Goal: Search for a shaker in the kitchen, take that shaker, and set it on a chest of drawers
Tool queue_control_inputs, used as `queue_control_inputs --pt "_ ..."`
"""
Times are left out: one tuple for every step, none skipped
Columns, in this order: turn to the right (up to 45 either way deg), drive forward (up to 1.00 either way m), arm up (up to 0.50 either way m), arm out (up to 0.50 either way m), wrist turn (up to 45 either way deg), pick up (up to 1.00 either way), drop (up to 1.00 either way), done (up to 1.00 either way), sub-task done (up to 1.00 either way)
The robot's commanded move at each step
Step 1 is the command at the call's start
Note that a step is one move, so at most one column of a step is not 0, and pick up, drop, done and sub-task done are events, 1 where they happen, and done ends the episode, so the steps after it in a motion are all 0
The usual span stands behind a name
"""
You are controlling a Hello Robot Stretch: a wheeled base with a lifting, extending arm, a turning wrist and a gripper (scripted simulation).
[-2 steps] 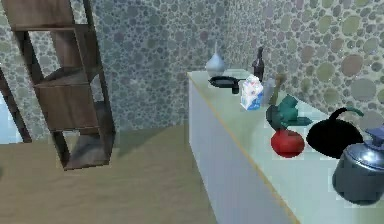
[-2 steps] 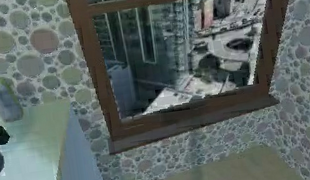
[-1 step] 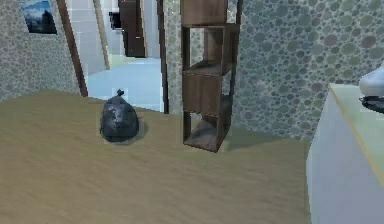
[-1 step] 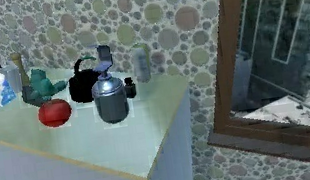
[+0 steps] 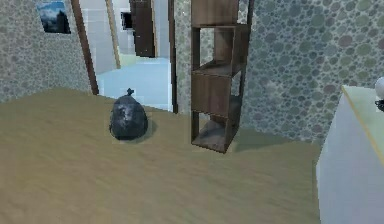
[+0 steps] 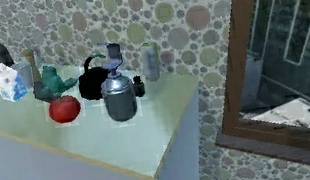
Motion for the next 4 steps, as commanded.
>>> queue_control_inputs --pt "45.0 0.0 0.0 0.0 0.0 0.0 0.0 0.0 0.0" --pt "45.0 0.0 0.0 0.0 0.0 0.0 0.0 0.0 0.0" --pt "33.0 0.0 0.0 0.0 0.0 0.0 0.0 0.0 0.0" --pt "3.0 0.0 0.0 0.0 0.0 0.0 0.0 0.0 0.0"
